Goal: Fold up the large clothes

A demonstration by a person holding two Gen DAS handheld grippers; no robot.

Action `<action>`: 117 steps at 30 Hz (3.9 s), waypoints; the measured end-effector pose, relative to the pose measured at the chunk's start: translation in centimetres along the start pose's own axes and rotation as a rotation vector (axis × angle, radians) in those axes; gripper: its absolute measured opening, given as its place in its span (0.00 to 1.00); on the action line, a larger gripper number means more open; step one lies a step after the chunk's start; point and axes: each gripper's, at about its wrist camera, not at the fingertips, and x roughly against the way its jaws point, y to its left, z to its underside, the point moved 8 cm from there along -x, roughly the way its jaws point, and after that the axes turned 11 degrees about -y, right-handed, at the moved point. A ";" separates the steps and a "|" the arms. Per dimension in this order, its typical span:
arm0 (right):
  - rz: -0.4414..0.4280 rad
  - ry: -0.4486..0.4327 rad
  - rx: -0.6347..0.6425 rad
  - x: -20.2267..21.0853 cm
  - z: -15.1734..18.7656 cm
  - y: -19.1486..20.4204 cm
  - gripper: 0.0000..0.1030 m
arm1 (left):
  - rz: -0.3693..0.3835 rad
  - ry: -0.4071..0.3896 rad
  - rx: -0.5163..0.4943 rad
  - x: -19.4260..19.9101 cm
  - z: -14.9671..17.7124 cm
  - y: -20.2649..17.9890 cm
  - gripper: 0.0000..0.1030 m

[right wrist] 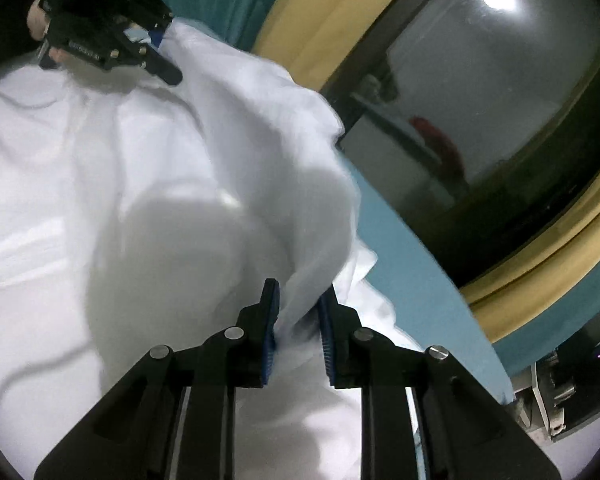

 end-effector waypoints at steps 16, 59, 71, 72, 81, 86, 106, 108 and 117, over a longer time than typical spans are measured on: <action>-0.252 -0.107 -0.298 6.1 -5.0 2.2 0.58 | 0.085 -0.026 0.242 8.2 1.0 -1.2 0.43; -0.117 -0.055 -0.737 -0.4 -5.6 -8.0 0.49 | 0.237 0.130 0.336 -7.5 -3.3 -3.5 0.44; -0.208 0.090 -0.479 -1.1 -3.4 -2.1 0.49 | 0.250 0.174 0.285 -3.6 -0.4 -2.9 0.44; -0.196 0.107 -0.414 -0.9 -2.9 -1.1 0.49 | 0.246 0.181 0.275 -3.1 0.0 -2.7 0.44; -0.015 0.048 -0.289 2.4 -2.1 -0.6 0.56 | 0.198 0.113 0.290 -0.6 -1.1 -1.9 0.44; 0.000 0.060 -0.326 1.8 -2.3 0.1 0.69 | 0.158 0.190 0.290 -2.7 0.5 -3.5 0.44; 0.149 0.065 -0.479 10.1 1.0 -1.7 0.79 | -0.134 -0.050 0.470 12.8 2.2 1.4 0.51; 0.161 0.080 -0.532 11.7 2.4 -1.6 0.79 | -0.192 -0.063 0.502 15.1 3.8 2.2 0.53; 0.227 0.168 -0.777 16.8 8.7 -1.0 0.79 | -0.389 -0.018 0.666 21.5 12.8 4.5 0.57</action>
